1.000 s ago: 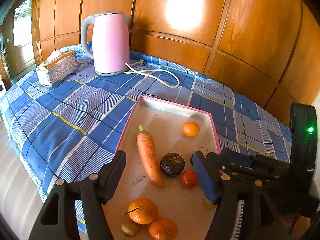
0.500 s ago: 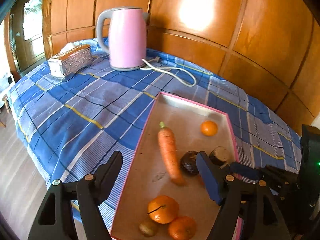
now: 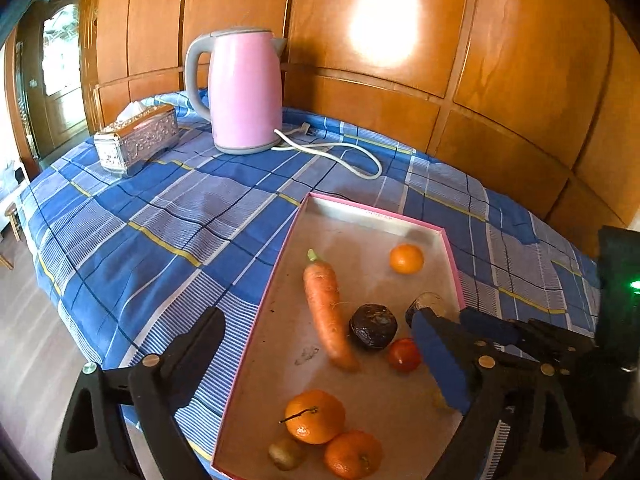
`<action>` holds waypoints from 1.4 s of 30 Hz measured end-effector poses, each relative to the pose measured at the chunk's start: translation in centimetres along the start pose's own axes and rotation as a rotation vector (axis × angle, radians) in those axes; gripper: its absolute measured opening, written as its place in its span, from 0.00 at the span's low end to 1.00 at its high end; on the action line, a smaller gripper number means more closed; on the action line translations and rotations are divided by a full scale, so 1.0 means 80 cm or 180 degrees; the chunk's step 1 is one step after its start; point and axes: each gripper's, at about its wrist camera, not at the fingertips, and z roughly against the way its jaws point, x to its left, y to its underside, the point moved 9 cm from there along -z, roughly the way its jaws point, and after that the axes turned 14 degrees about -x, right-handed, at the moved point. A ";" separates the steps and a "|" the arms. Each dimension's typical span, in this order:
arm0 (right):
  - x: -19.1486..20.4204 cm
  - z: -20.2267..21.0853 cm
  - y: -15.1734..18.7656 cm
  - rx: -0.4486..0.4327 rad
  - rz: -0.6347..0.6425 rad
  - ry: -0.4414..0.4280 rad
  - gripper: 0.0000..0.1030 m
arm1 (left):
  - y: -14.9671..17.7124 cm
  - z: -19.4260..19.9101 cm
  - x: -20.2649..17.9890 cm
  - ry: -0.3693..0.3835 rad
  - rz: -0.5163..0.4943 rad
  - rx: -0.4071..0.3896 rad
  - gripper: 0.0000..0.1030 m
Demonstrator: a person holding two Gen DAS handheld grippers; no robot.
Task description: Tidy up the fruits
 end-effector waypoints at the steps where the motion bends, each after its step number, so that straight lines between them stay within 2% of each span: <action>1: -0.001 0.005 -0.002 -0.0038 -0.0013 0.0037 0.34 | -0.001 0.002 -0.001 -0.0013 -0.0009 -0.0019 0.97; 7: -0.008 0.031 -0.002 -0.0206 -0.0102 0.0267 0.37 | 0.000 0.011 -0.009 -0.0005 -0.0070 -0.0062 1.00; 15: -0.018 0.053 0.010 -0.0264 -0.0057 0.0505 0.37 | -0.004 0.029 -0.017 0.0033 -0.0086 -0.0181 1.00; 18: -0.023 0.057 0.016 -0.0252 -0.0067 0.0550 0.37 | -0.005 0.032 -0.018 -0.0060 -0.0136 -0.0206 1.00; 29: -0.018 0.061 0.020 -0.0258 -0.0013 0.0543 0.37 | -0.007 0.037 -0.018 -0.0179 -0.0205 -0.0266 1.00; 42: -0.017 0.060 0.020 -0.0255 0.0006 0.0541 0.37 | -0.005 0.036 -0.019 -0.0184 -0.0217 -0.0254 1.00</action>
